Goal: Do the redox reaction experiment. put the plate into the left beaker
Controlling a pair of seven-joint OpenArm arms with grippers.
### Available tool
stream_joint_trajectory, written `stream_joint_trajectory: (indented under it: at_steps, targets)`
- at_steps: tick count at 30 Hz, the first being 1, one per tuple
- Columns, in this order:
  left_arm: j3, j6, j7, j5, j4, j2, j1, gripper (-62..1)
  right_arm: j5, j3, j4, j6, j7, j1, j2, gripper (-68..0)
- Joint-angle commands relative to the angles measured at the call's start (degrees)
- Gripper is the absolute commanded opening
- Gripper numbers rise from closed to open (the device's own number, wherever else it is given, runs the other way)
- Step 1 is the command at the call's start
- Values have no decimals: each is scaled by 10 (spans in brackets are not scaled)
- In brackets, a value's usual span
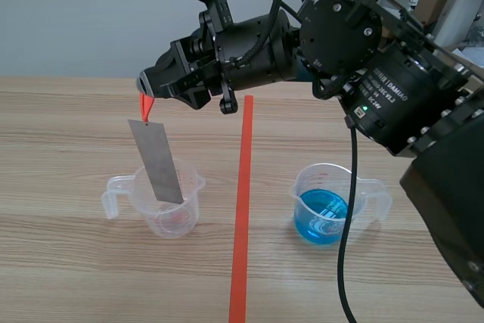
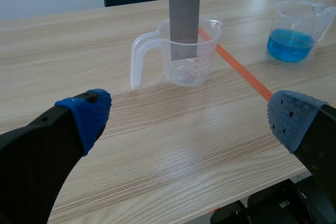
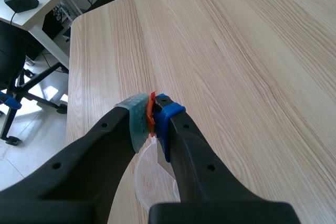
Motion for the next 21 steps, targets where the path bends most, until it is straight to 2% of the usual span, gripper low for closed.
stream_joint_trajectory:
  at_steps: [1, 19, 21]
  targets:
    - [-4, -1, -10, -8, 11, 0, -2, 14, -1, 1, 6, 1, 17, 6, -3, -673]
    - [-4, -1, -10, -8, 11, 0, -2, 14, -16, -14, 6, 1, 34, -11, -3, -672]
    - [-4, -1, -10, -8, 11, 0, -2, 14, -16, -14, 6, 1, 34, -11, -3, -640]
